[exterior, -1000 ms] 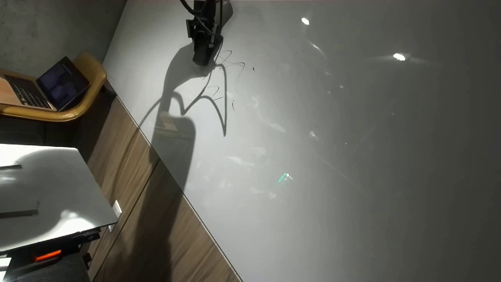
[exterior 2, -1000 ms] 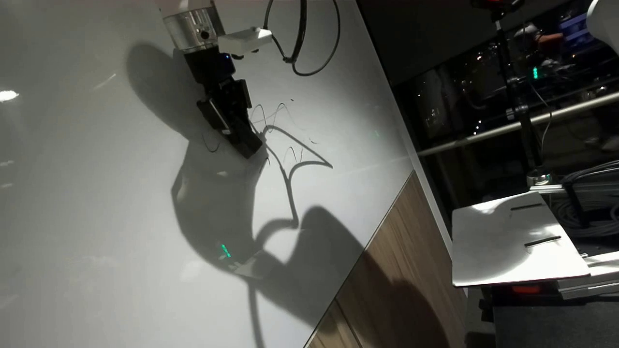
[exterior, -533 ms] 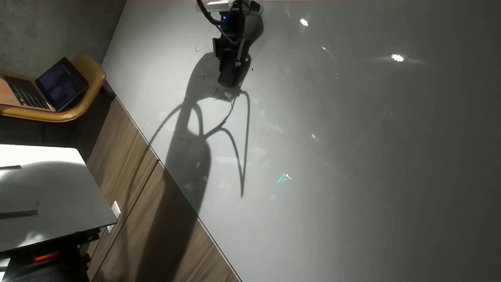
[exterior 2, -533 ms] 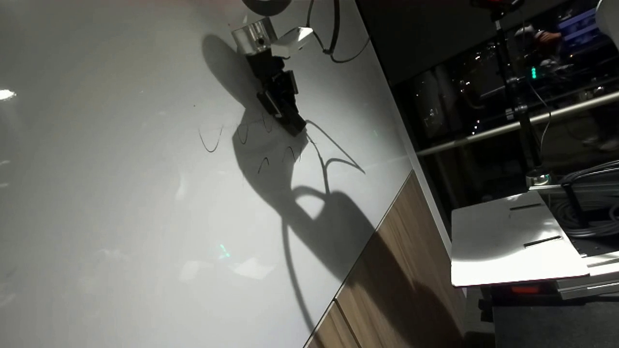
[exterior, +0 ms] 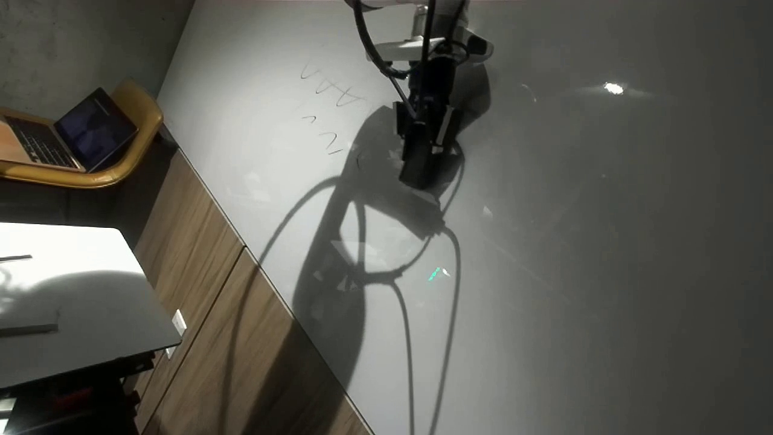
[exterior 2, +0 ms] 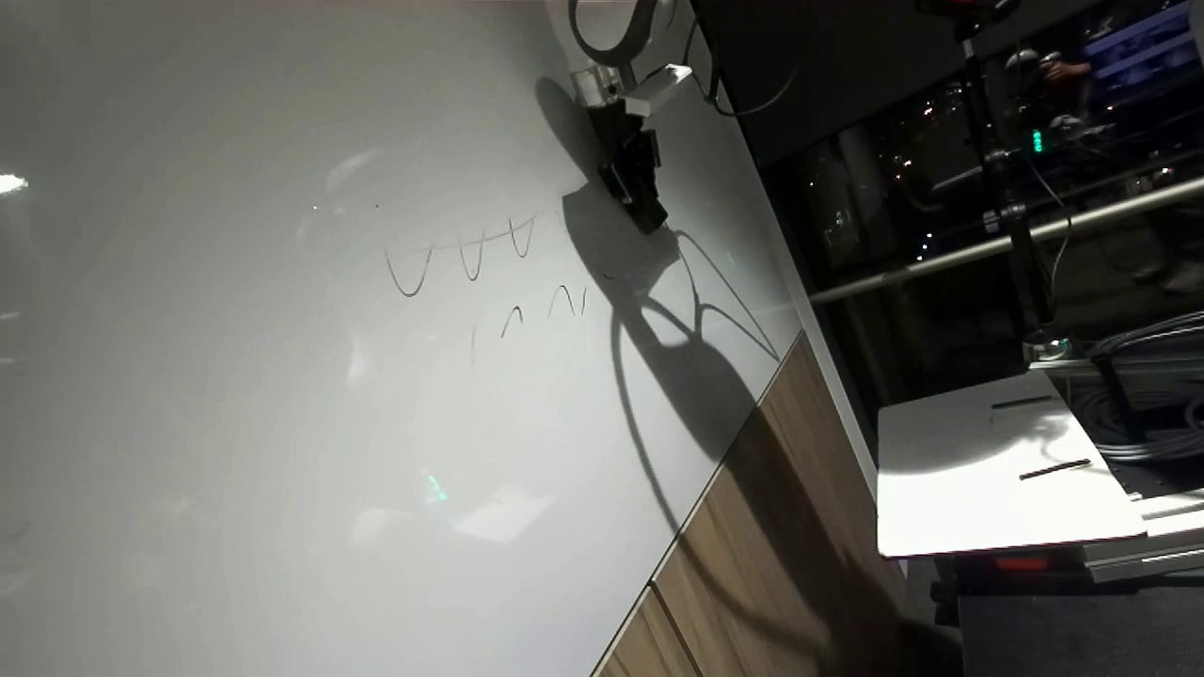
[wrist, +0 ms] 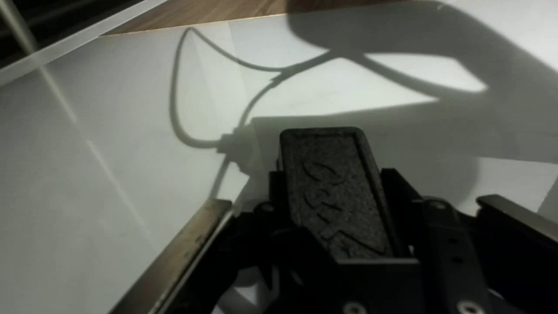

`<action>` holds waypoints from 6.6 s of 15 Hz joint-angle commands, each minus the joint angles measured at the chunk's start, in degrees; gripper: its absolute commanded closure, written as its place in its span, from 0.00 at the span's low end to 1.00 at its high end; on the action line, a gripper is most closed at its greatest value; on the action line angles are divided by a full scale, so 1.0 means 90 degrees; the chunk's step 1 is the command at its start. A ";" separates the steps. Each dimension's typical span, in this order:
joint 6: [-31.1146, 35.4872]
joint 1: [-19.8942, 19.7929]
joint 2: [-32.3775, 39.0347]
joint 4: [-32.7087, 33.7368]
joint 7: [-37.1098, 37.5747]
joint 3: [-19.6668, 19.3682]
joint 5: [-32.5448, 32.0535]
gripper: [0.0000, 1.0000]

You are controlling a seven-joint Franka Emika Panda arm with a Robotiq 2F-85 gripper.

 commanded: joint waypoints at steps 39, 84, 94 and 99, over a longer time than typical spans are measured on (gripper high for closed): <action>0.0607 0.1462 -0.0195 0.0001 0.0140 0.1618 0.1817 0.68; 0.0292 0.0234 0.0072 0.0286 -0.0751 0.0363 0.1890 0.68; 0.0801 0.0383 -0.0582 -0.0862 -0.0714 0.0535 0.1914 0.68; 0.1029 0.0646 -0.0782 -0.1269 -0.0593 0.0811 0.1809 0.68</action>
